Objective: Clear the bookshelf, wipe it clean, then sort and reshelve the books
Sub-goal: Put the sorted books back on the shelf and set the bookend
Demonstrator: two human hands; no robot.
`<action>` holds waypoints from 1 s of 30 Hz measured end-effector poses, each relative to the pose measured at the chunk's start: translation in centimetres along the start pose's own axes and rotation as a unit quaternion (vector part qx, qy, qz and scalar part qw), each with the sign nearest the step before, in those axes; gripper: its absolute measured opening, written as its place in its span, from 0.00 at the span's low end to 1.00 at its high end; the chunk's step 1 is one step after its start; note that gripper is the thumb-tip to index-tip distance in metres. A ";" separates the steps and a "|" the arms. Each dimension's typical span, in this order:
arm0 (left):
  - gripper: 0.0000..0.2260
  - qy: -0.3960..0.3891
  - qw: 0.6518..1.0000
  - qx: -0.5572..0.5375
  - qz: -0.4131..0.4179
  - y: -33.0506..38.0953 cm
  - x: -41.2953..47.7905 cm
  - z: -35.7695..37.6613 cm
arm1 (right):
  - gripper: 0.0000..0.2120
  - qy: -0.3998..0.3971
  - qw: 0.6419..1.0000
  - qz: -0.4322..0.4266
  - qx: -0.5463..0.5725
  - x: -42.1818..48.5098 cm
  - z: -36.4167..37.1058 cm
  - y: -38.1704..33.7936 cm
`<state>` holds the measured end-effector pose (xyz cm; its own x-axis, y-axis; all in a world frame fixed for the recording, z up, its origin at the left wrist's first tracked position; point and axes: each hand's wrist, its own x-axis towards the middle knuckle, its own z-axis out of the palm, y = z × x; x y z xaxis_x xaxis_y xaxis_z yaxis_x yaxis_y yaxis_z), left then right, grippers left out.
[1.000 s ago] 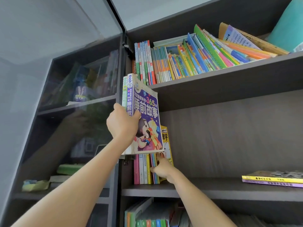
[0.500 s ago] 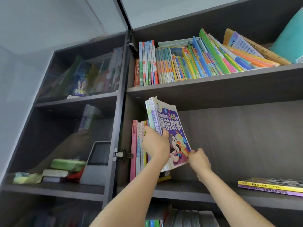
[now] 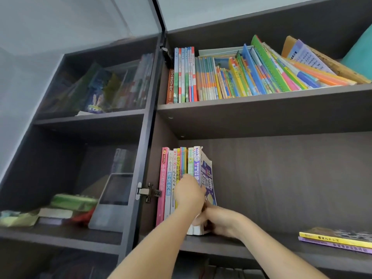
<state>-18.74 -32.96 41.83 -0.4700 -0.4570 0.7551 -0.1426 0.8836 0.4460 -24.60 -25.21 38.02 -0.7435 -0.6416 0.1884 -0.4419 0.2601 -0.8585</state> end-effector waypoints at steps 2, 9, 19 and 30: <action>0.18 -0.033 0.996 0.077 0.033 -0.5 0.3 -0.9 | 0.46 0.001 0.999 -0.015 -0.040 -0.1 0.4 -0.3; 0.22 -0.214 0.921 0.289 0.148 -1.9 -0.4 -0.4 | 0.38 0.107 0.969 -0.069 -0.212 1.8 1.4 -0.8; 0.16 -0.175 0.972 0.130 0.091 -3.5 -0.6 0.9 | 0.35 0.083 0.964 -0.152 -0.199 1.7 1.4 -1.3; 0.14 -0.212 0.963 -0.164 -0.006 0.3 -3.6 0.6 | 0.24 0.323 0.800 -0.002 -0.506 -12.2 -8.0 1.3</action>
<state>-17.60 -30.96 39.00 -0.7941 -0.3215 0.5158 0.1010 0.7670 0.6336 -20.10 -11.28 38.45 -0.7003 -0.2223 0.6783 -0.3824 0.9193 -0.0935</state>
